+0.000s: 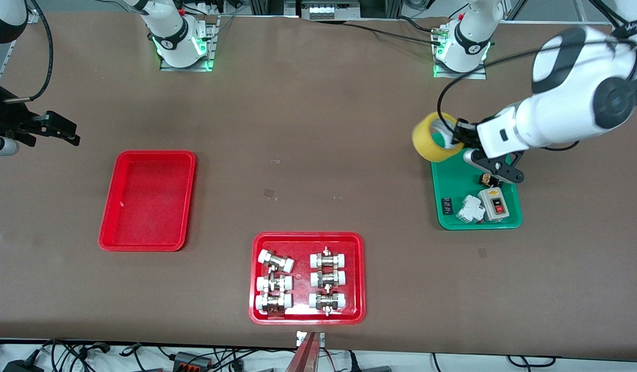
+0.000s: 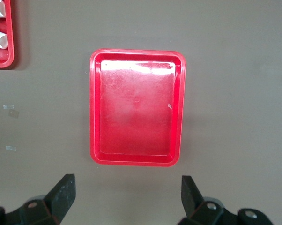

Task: Left arm passes tape to right arm into tray
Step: 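Lift the tape with the left gripper while the right gripper approaches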

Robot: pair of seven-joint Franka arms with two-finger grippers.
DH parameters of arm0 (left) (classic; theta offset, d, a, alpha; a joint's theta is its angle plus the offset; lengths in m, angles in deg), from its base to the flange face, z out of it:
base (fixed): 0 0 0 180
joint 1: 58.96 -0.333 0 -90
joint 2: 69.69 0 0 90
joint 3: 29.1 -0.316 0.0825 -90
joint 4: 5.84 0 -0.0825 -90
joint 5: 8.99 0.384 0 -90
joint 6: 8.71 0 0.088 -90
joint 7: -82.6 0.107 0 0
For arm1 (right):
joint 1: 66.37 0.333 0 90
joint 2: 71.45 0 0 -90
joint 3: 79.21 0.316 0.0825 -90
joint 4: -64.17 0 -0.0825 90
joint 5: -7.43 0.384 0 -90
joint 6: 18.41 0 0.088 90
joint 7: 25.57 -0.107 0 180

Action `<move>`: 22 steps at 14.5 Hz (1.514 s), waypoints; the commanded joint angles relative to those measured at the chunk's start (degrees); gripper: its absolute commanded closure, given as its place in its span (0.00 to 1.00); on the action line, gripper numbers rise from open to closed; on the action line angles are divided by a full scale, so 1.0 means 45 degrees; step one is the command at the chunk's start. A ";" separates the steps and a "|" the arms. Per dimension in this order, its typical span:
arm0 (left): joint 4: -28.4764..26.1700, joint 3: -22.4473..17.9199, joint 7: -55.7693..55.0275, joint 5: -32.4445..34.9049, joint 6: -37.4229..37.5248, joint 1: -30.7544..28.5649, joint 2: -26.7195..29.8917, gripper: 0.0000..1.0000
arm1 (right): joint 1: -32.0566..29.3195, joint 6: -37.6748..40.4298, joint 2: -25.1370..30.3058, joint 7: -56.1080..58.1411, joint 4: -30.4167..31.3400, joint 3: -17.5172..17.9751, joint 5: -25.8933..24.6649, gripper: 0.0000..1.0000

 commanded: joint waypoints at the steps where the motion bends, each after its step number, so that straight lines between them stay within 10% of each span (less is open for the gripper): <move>1: 0.1406 0.0016 -0.0008 -0.0987 0.0103 0.0150 -0.2029 0.99 | 0.0068 0.0220 -0.0023 0.0194 -0.0124 0.0022 0.0117 0.00; 6: 0.1446 -0.0043 -0.3007 -0.1045 -0.3716 0.2977 -0.2986 0.99 | 0.0536 0.0901 -0.0547 0.1476 -0.0085 0.0061 0.0426 0.00; 14: 0.1232 -0.0180 -0.6447 -0.0987 -1.0049 0.5346 -0.4727 0.99 | 0.2078 -0.0402 -0.2851 0.1932 -0.0492 0.0081 0.6553 0.00; 18: 0.0121 -0.0219 -0.8367 -0.0986 -1.4126 0.6399 -0.5156 0.99 | 0.2879 -0.1010 -0.4161 0.2555 -0.1839 0.0100 0.7615 0.00; 22: 0.0158 -0.0219 -0.9009 -0.1006 -1.4507 0.6927 -0.5372 0.99 | 0.3270 -0.1476 -0.5120 0.3864 -0.2291 0.0100 1.0389 0.00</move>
